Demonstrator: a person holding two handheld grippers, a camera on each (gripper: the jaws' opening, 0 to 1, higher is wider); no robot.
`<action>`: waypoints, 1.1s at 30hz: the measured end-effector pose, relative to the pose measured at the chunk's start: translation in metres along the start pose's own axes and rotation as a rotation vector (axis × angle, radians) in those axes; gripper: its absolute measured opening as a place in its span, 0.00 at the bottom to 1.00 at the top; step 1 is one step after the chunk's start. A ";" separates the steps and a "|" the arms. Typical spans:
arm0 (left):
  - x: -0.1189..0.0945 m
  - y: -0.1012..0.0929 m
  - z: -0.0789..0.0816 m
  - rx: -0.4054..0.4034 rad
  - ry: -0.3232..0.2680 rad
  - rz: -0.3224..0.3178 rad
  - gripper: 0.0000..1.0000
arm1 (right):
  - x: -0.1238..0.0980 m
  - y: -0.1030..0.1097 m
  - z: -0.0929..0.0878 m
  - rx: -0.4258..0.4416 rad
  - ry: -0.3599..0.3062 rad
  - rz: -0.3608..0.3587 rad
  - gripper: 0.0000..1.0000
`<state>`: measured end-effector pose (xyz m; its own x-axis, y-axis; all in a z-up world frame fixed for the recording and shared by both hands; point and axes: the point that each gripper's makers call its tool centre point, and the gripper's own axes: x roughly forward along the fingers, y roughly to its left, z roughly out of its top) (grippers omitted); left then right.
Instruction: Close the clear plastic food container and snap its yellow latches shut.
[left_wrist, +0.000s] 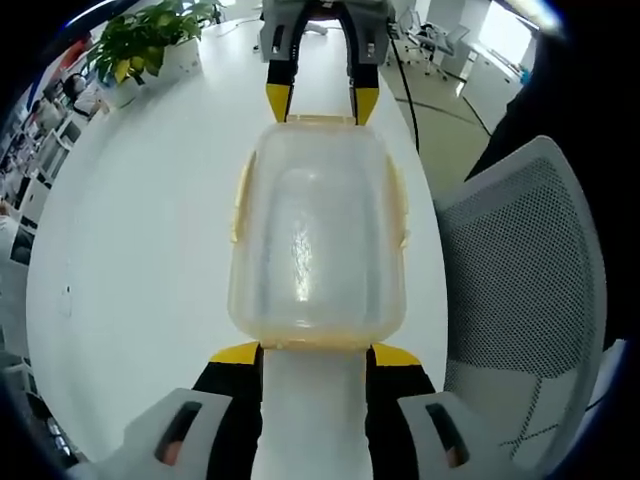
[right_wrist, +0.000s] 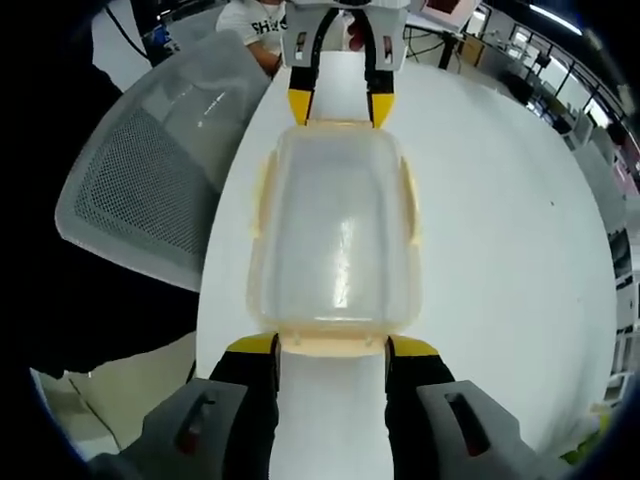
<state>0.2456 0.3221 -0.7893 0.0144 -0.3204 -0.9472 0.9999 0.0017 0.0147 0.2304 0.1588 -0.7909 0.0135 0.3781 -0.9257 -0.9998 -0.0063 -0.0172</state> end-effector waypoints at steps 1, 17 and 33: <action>0.000 0.001 0.000 -0.004 0.000 0.002 0.35 | 0.000 0.000 0.000 -0.008 0.003 0.000 0.38; -0.006 0.002 -0.010 -0.099 -0.016 0.019 0.36 | -0.011 -0.003 0.002 0.140 -0.086 -0.010 0.41; -0.019 -0.005 0.001 -0.642 -0.341 -0.025 0.35 | -0.029 -0.009 0.005 0.710 -0.381 -0.041 0.39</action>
<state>0.2404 0.3274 -0.7715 0.0946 -0.6050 -0.7906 0.8060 0.5126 -0.2958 0.2386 0.1522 -0.7617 0.1731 0.6559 -0.7347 -0.7697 0.5555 0.3146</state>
